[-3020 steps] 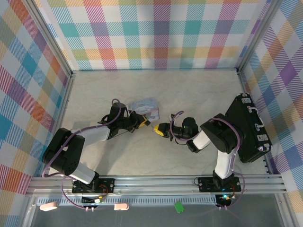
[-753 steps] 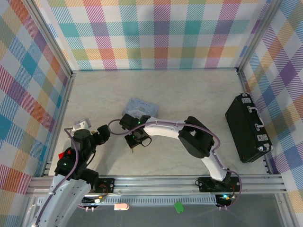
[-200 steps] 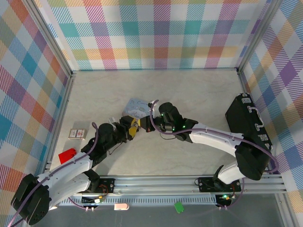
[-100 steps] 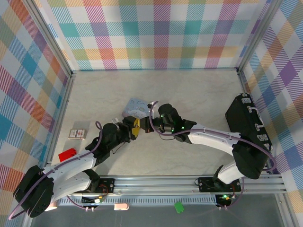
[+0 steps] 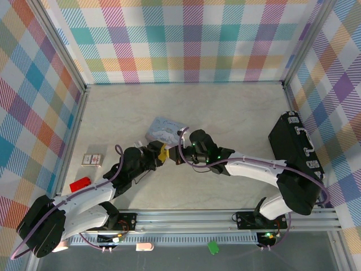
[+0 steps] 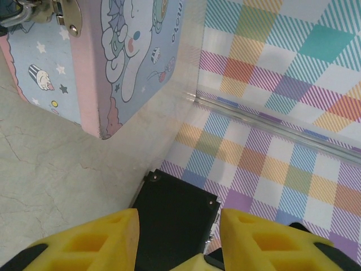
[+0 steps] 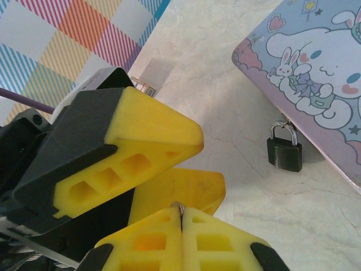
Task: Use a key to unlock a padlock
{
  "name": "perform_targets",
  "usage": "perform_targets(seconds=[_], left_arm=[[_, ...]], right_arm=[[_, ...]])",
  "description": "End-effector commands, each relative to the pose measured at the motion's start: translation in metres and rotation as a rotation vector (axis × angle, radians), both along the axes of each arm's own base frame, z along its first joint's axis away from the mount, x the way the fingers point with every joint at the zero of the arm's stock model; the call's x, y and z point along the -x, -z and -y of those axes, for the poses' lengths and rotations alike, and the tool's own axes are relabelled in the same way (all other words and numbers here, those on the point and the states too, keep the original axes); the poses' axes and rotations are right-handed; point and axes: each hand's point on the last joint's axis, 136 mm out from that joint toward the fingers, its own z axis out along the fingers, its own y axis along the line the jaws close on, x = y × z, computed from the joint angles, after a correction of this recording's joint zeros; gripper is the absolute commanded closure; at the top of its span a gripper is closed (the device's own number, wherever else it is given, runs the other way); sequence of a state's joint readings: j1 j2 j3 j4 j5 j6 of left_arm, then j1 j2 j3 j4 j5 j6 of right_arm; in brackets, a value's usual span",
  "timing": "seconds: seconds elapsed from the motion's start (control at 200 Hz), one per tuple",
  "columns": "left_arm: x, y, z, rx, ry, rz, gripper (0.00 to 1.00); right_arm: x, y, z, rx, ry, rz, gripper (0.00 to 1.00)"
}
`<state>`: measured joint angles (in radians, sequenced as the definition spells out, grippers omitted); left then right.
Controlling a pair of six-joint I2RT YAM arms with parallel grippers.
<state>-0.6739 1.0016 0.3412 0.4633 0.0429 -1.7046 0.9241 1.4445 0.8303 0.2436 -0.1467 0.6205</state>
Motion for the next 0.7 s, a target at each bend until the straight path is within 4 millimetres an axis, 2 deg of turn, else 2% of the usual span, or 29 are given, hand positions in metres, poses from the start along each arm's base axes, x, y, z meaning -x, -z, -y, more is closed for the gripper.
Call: perform_targets(seconds=[0.0,0.145,0.345,0.4,0.465,0.59,0.645,0.695], left_arm=[[0.003,0.0,0.003,-0.003,0.017,0.011,0.6],[0.002,0.003,0.005,-0.017,0.027,0.011,0.59],[0.001,0.007,0.003,-0.159,0.089,0.083,0.47],[-0.003,0.007,-0.001,-0.222,0.112,0.139,0.45],[-0.007,0.004,-0.004,-0.327,0.162,0.229,0.37],[-0.008,-0.012,0.011,-0.527,0.348,0.476,0.4],[-0.006,-0.01,0.014,-0.606,0.403,0.53,0.41],[-0.004,-0.017,0.018,-0.646,0.445,0.617,0.42]], right_arm=[[0.002,-0.014,0.0,-0.024,-0.007,0.042,1.0],[0.003,-0.015,-0.001,-0.031,-0.013,0.036,1.0],[-0.008,-0.017,0.011,-0.053,0.056,-0.053,1.0],[-0.011,-0.021,0.015,-0.082,0.068,-0.066,1.0],[-0.012,-0.025,0.02,-0.089,0.081,-0.072,1.0],[-0.013,-0.033,0.027,-0.092,0.1,-0.085,1.0],[-0.014,-0.038,0.03,-0.089,0.11,-0.089,1.0],[-0.014,-0.041,0.032,-0.085,0.115,-0.092,1.0]])
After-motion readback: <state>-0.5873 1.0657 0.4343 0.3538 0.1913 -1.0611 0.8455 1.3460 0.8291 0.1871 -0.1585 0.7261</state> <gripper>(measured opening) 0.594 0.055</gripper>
